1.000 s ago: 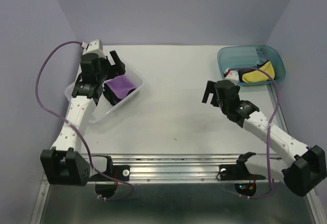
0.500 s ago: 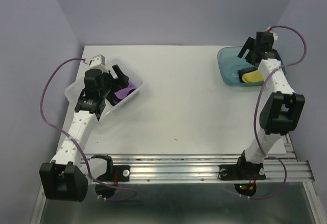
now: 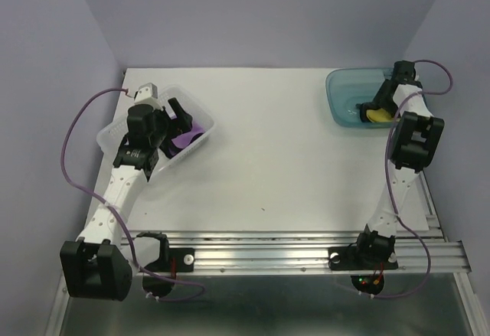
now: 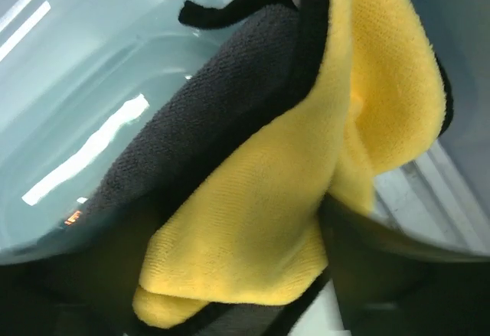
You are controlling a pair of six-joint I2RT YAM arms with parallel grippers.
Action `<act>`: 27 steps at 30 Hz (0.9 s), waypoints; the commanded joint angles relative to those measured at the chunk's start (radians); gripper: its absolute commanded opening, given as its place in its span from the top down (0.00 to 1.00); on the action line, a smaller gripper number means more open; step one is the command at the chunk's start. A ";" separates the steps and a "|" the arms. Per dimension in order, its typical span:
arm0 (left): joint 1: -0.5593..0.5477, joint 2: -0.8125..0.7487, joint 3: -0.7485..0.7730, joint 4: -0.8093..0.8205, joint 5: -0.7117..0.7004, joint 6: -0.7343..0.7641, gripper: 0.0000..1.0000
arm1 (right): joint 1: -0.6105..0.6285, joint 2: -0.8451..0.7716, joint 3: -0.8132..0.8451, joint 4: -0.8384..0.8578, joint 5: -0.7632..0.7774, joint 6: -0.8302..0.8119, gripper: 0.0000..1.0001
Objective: Fold and stack the towels
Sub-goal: Grab crumpled towel, then move the towel to the center of the board
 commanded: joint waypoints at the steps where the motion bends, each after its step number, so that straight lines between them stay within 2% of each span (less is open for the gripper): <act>1: -0.007 0.011 0.007 0.039 -0.030 0.012 0.01 | -0.011 -0.007 -0.017 0.044 -0.040 0.027 0.50; 2: -0.006 0.014 0.009 0.039 -0.033 0.012 0.01 | -0.011 -0.025 -0.029 0.061 -0.048 0.031 0.62; 3: -0.006 0.015 0.009 0.038 -0.033 0.011 0.01 | -0.011 -0.037 -0.043 0.093 -0.064 0.032 0.80; 6: -0.006 0.017 0.015 0.038 -0.025 0.011 0.01 | -0.012 -0.086 -0.057 0.133 -0.132 0.030 0.99; 10: -0.007 0.020 0.015 0.039 -0.024 0.003 0.01 | -0.012 -0.213 -0.098 0.216 -0.227 0.019 0.99; 11: -0.006 0.022 0.015 0.039 -0.009 0.001 0.01 | -0.012 -0.247 -0.143 0.241 -0.238 0.013 0.99; 15: -0.006 0.015 0.003 0.043 0.074 -0.009 0.01 | -0.004 -0.497 -0.305 0.392 -0.449 -0.007 0.99; 17: -0.007 0.002 -0.006 0.078 0.120 -0.023 0.01 | 0.023 -0.585 -0.388 0.420 -0.492 -0.031 0.99; 21: -0.007 -0.024 -0.048 0.124 0.168 -0.058 0.01 | 0.173 -0.769 -0.495 0.423 -0.505 -0.112 0.94; 22: -0.009 -0.031 -0.061 0.136 0.185 -0.065 0.01 | 0.265 -0.834 -0.569 0.420 -0.503 -0.135 0.92; 24: -0.009 -0.032 -0.075 0.148 0.208 -0.077 0.01 | 0.348 -0.913 -0.666 0.443 -0.512 -0.159 0.89; 26: -0.013 -0.034 -0.092 0.159 0.235 -0.089 0.01 | 0.411 -1.014 -0.828 0.498 -0.636 -0.140 0.67; 27: -0.016 -0.032 -0.097 0.161 0.241 -0.092 0.01 | 0.413 -1.042 -0.880 0.521 -0.685 -0.121 0.44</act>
